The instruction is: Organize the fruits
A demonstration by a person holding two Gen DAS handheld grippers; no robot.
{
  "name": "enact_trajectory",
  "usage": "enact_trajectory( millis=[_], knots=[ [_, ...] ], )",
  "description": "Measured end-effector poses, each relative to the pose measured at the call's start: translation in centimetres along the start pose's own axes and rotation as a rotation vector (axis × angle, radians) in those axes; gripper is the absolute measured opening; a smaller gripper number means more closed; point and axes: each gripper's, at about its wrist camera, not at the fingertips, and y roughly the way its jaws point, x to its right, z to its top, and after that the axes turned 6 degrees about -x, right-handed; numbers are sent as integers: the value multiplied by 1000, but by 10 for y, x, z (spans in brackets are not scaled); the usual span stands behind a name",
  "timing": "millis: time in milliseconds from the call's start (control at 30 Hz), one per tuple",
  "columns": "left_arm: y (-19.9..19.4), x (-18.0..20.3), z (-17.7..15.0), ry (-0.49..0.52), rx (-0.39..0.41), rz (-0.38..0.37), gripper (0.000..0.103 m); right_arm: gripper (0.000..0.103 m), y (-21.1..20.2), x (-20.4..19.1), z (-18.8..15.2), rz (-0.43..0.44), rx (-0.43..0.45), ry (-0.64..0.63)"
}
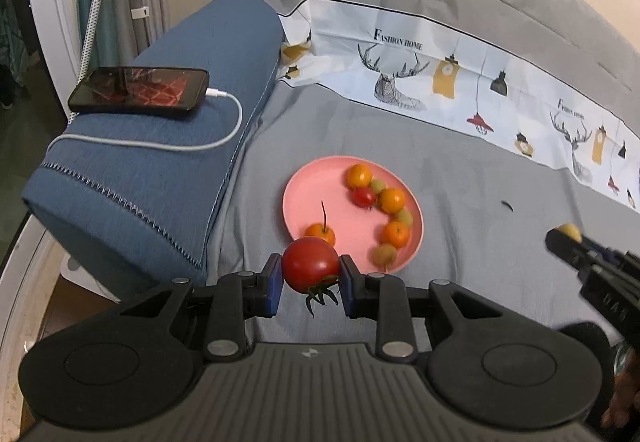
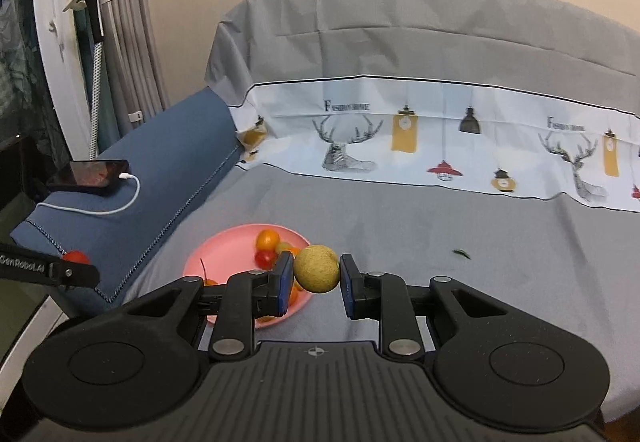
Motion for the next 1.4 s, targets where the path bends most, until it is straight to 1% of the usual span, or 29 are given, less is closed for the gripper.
enact_trajectory(
  millis=[200, 367, 467, 567, 900, 1100, 1133, 1167, 1200, 1233, 1267, 1300, 1333, 1400],
  knots=[
    [26, 2, 26, 8, -29, -5, 33, 26, 35, -11, 8, 40, -57, -36],
    [62, 8, 47, 21, -76, -11, 33, 26, 73, -16, 13, 70, -116, -42],
    [86, 14, 57, 30, -106, -10, 33, 26, 97, -21, 12, 99, -157, -69],
    [110, 19, 65, 35, -139, -6, 33, 26, 117, -25, 11, 96, -167, -102],
    [180, 26, 83, 63, -233, 18, 33, 26, 182, -21, 9, 120, -239, -93],
    [207, 30, 88, 96, -257, 36, 33, 26, 209, -22, 3, 129, -271, -113],
    [208, 33, 89, 119, -251, 30, 44, 29, 213, -21, 4, 136, -275, -112],
    [209, 36, 90, 149, -249, 21, 76, 36, 216, -21, 4, 143, -276, -110],
    [209, 39, 91, 166, -245, 29, 93, 58, 220, -20, 5, 149, -280, -108],
    [206, 40, 93, 165, -217, 55, 102, 71, 221, -19, 5, 151, -281, -110],
    [202, 41, 92, 162, -184, 63, 103, 73, 221, -19, 5, 155, -276, -116],
    [199, 41, 93, 166, -174, 56, 103, 76, 220, -19, 6, 160, -272, -129],
    [197, 40, 93, 166, -185, 44, 103, 79, 217, -19, 7, 156, -268, -139],
    [194, 39, 92, 149, -204, 43, 103, 83, 210, -17, 7, 142, -262, -133]
  ],
)
